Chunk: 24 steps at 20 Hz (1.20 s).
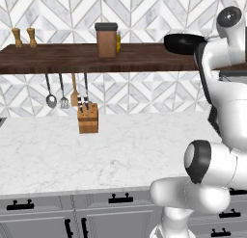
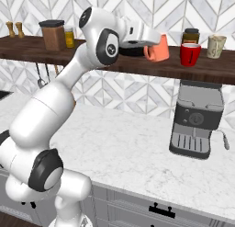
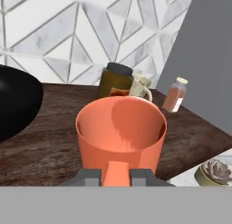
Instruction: Gather all objects into one cabinet and sort the glasses and bowls to opposite sides.
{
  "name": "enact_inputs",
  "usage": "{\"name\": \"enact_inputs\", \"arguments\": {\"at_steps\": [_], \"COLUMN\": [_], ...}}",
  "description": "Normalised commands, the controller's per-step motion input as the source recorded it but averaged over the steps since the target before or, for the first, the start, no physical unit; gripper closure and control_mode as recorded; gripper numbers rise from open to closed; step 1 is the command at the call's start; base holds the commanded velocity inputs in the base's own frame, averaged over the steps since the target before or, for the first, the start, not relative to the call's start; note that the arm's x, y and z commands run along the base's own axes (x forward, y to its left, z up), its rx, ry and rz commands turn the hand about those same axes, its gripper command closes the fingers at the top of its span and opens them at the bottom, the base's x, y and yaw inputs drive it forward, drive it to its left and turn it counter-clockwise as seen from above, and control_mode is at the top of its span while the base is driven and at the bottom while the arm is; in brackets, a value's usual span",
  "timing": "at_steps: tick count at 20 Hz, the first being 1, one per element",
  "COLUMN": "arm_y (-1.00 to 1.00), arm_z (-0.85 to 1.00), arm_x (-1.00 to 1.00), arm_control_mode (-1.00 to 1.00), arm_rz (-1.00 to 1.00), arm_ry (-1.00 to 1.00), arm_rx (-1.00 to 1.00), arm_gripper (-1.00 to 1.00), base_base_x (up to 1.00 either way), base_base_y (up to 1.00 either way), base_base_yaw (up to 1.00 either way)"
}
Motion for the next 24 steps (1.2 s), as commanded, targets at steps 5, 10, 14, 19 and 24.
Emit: {"name": "enact_inputs", "arguments": {"at_steps": [5,10,14,19,24], "arm_y": [0.0,0.0,0.0,-0.03,-0.01], "arm_z": [-0.14,-0.04,0.0,-0.18,-0.16], "arm_x": [0.0,0.0,0.09,0.36,0.19], "arm_control_mode": [-1.0,-1.0,-1.0,-1.0,-1.0], "arm_rz": [0.0,0.0,0.0,0.0,0.0], "arm_ry": [0.12,0.05,0.0,-0.09,-0.13], "arm_rx": [0.28,0.12,0.0,0.0,0.0], "arm_gripper": [1.0,1.0,1.0,1.0,1.0], "base_base_x": [0.0,0.0,0.0,0.0,0.0], "base_base_y": [0.0,0.0,0.0,0.0,0.0], "base_base_yaw": [0.0,0.0,0.0,0.0,0.0]}}
